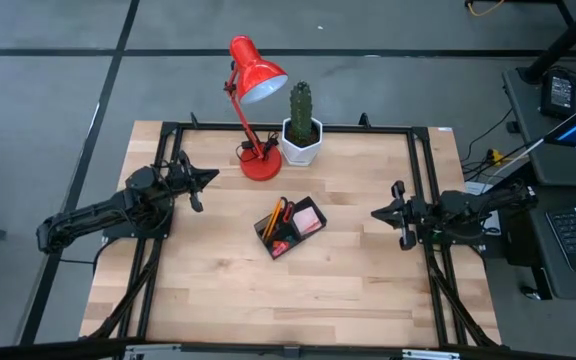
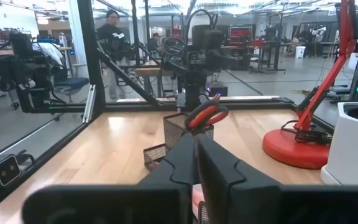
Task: Pick and place office supplies into organizer
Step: Return to Home Position
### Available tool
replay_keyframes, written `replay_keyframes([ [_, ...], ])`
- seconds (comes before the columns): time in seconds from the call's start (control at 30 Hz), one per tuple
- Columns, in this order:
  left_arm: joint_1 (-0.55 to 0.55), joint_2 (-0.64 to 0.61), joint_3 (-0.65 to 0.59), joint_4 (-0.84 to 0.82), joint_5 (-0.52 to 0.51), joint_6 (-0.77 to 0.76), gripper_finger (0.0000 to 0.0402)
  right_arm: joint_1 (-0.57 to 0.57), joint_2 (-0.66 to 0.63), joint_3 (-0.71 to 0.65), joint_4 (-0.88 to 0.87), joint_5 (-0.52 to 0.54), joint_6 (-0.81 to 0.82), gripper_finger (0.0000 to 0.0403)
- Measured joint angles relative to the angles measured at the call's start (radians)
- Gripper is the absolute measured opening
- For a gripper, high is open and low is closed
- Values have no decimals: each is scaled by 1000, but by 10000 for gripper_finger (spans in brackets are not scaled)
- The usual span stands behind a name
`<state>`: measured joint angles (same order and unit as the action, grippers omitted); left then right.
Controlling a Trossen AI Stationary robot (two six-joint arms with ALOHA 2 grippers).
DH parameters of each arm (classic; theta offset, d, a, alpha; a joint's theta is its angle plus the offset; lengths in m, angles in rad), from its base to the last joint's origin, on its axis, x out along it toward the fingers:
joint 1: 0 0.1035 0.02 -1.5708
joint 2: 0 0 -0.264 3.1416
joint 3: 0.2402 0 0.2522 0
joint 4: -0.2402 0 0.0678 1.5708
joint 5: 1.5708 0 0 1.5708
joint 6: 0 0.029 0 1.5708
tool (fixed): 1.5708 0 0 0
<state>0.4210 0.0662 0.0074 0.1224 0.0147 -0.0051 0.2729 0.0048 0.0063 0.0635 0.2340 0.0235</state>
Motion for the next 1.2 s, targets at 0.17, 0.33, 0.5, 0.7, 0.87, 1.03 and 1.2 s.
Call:
replay_keyframes([
  [0.17, 0, 0, 0, 0, 0, 0, 6, 0, 2, 0, 0, 0, -5, 26],
  [0.33, 0, 0, 0, 0, 0, 0, 3, -3, -2, 0, -2, 0, -31, 24],
  [0.5, 0, 0, 0, 0, 0, 0, 2, -62, -4, 0, -3, -6, -55, 24],
  [0.7, 0, 0, 0, 0, 0, 0, 5, -120, -4, 0, -3, -10, -29, 24],
  [0.87, 0, 0, 0, 0, 0, 0, 2, -148, 1, 0, -3, -10, -111, 24],
  [1.03, 0, 0, 0, 0, 0, 0, 4, -149, 1, 0, -2, -10, -133, 24],
  [1.2, 0, 0, 0, 0, 0, 0, 5, -149, 1, 0, -2, -10, -133, 24],
])
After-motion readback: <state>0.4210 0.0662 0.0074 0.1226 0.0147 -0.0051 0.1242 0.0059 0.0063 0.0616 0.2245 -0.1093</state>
